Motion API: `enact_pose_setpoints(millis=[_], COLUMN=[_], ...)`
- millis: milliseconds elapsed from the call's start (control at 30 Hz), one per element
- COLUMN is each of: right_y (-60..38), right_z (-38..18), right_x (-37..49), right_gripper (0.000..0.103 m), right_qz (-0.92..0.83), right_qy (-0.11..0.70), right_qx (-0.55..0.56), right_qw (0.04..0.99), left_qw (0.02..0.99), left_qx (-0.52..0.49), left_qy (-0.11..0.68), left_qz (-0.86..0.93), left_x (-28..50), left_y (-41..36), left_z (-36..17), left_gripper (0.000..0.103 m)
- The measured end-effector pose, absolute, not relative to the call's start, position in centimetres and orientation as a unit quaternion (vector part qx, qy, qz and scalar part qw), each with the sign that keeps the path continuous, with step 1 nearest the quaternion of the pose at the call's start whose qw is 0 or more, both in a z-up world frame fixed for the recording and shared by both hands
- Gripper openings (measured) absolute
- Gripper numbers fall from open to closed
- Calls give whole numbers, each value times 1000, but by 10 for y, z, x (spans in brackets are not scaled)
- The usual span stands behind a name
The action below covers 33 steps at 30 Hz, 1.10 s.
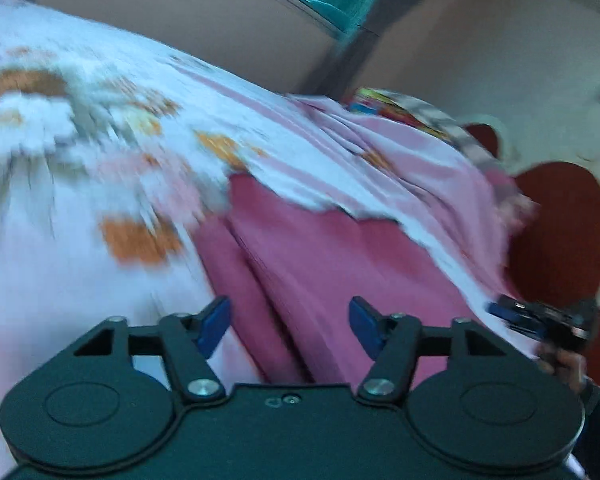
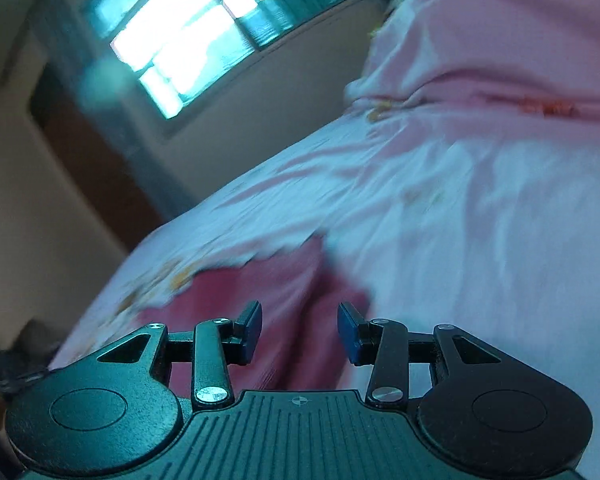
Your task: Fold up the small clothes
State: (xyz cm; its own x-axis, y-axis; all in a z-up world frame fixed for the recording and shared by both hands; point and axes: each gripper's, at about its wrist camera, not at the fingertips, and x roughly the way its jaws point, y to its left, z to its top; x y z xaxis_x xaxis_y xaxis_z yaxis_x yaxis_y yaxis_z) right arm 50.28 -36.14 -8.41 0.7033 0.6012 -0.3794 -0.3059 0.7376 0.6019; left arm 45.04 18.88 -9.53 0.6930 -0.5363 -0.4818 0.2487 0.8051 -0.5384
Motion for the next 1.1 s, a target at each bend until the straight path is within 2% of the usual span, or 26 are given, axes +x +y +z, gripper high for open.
enact_pose_setpoints(millis=[33, 167, 267, 333, 433, 567, 600, 633, 700, 833, 967, 1100], right_y=[-360, -343, -335, -330, -323, -319, -319, -319, -323, -340, -336, -338], right_z=[-85, -91, -91, -88, -92, -106, -109, -113, -119, -111, -140, -139], right_x=[491, 462, 454, 452, 458, 459, 459, 461, 463, 455, 460, 459], right_gripper=[42, 42, 42, 42, 41, 41, 35, 12, 11, 9, 7, 8], right_qz=[264, 302, 328, 346, 376, 393, 392, 390, 390, 401, 355, 335], right_qy=[295, 321, 329, 320, 335, 356, 357, 365, 375, 358, 411, 417], right_qx=[255, 249, 247, 231, 211, 193, 191, 199, 223, 269, 259, 281], right_qw=[882, 862, 850, 852, 838, 826, 826, 822, 811, 799, 799, 797], left_qw=[887, 878, 872, 866, 863, 843, 833, 823, 808, 819, 831, 840], left_qx=[-217, -220, -237, -245, -225, -260, -276, -287, -285, -299, -250, -234], left_qy=[337, 352, 351, 353, 355, 355, 356, 364, 396, 359, 398, 400], left_qz=[-228, -239, -246, -256, -279, -310, -320, -327, -331, -333, -297, -283], left_x=[439, 417, 417, 415, 409, 415, 418, 422, 428, 420, 421, 417], left_y=[183, 171, 176, 179, 178, 183, 183, 181, 175, 184, 183, 180], left_z=[-98, -108, -107, -104, -105, -114, -117, -122, -131, -124, -136, -123], left_gripper=[49, 48, 43, 33, 33, 33, 33, 24, 4, 4, 6, 11])
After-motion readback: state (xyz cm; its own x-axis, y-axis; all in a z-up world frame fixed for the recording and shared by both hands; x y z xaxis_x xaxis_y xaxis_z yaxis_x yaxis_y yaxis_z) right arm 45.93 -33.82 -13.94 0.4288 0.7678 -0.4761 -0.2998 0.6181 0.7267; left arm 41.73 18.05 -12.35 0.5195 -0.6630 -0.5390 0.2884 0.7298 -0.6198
